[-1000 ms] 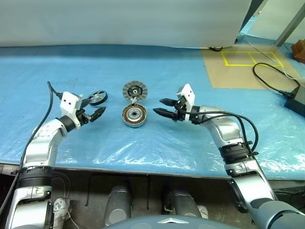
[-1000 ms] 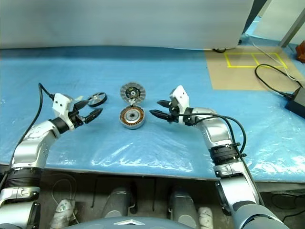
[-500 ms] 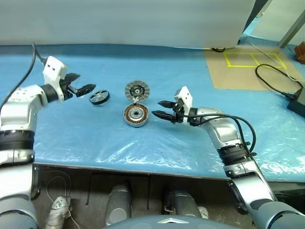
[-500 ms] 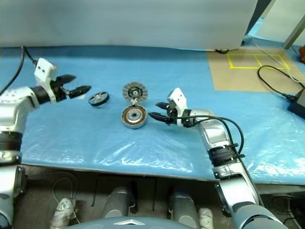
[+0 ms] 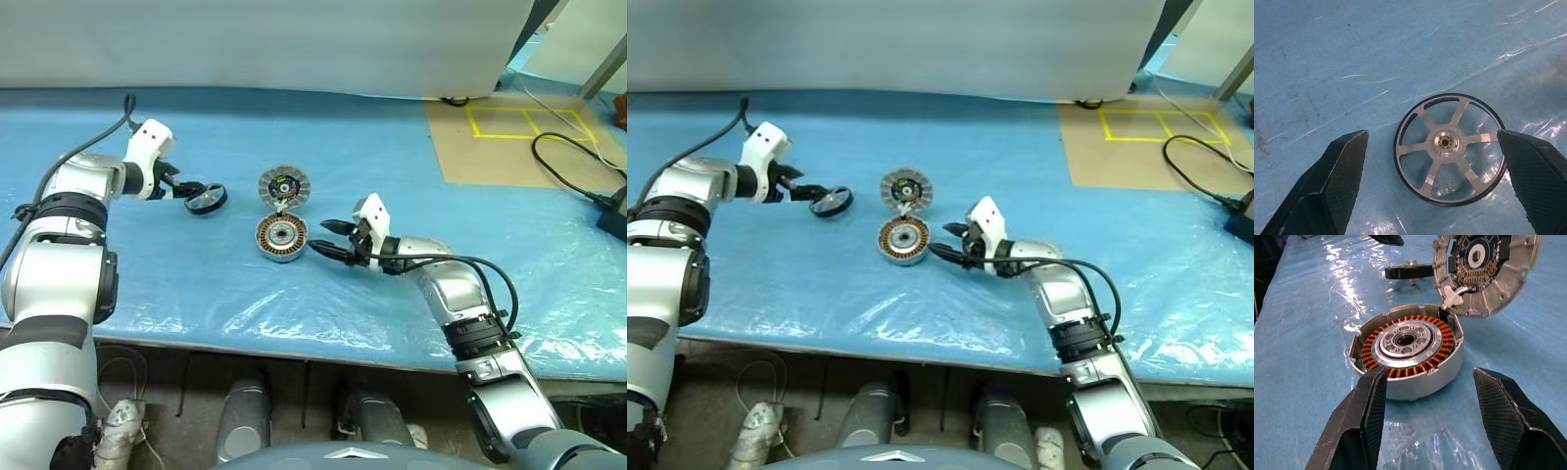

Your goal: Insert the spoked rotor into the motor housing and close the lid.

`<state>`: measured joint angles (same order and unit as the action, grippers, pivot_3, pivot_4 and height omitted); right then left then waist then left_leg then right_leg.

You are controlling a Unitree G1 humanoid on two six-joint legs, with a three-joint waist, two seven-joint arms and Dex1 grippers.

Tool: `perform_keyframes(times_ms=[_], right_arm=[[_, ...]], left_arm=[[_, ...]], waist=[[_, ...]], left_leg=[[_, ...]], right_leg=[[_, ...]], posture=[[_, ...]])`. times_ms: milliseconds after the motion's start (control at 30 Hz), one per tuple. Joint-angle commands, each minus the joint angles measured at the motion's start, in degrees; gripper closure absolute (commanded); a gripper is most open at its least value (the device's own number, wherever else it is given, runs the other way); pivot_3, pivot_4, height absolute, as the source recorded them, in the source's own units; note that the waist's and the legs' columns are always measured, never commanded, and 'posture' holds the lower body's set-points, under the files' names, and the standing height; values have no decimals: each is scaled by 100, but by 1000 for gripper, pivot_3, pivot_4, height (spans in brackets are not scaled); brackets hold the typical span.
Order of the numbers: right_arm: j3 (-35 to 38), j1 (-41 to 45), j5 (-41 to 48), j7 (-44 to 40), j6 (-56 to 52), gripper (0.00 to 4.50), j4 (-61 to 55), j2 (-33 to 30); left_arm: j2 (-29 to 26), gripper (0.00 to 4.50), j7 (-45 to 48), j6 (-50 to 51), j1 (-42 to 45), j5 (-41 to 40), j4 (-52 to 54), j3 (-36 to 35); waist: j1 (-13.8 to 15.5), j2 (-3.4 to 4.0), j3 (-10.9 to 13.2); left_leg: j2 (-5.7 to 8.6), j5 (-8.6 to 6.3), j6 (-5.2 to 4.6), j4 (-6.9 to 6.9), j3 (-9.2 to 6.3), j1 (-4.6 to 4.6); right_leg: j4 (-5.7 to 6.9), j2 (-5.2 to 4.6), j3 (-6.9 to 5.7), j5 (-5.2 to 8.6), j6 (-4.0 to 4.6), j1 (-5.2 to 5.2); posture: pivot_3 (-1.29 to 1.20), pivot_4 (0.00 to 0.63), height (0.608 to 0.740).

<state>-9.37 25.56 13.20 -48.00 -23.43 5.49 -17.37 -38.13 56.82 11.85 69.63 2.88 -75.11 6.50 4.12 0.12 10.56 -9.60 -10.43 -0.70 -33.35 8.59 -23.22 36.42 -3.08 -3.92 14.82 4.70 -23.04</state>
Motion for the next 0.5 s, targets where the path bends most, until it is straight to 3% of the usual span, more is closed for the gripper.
perform_keyframes(times_ms=[33,233,500], right_arm=[[21,-157,52,102,-115,1598,-500,-78],[55,-178,106,122,-324,1598,-683,-218],[-93,46,53,20,-308,1598,-391,-183]], left_arm=[[-10,47,-22,-144,118,184,-69,-53],[50,47,25,51,547,530,-154,50],[244,47,45,-89,899,1587,-232,836]], waist=[[-2,-6,2],[23,-28,10],[33,-31,11]], left_leg=[[0,0,0,0,0,-1],[-1,0,0,-1,-2,2],[1,0,1,4,-2,3]], right_leg=[[0,0,0,0,-1,0],[4,-1,-1,0,0,1],[-2,-3,-1,0,0,3]], posture=[[0,150,740],[0,150,740],[0,150,740]])
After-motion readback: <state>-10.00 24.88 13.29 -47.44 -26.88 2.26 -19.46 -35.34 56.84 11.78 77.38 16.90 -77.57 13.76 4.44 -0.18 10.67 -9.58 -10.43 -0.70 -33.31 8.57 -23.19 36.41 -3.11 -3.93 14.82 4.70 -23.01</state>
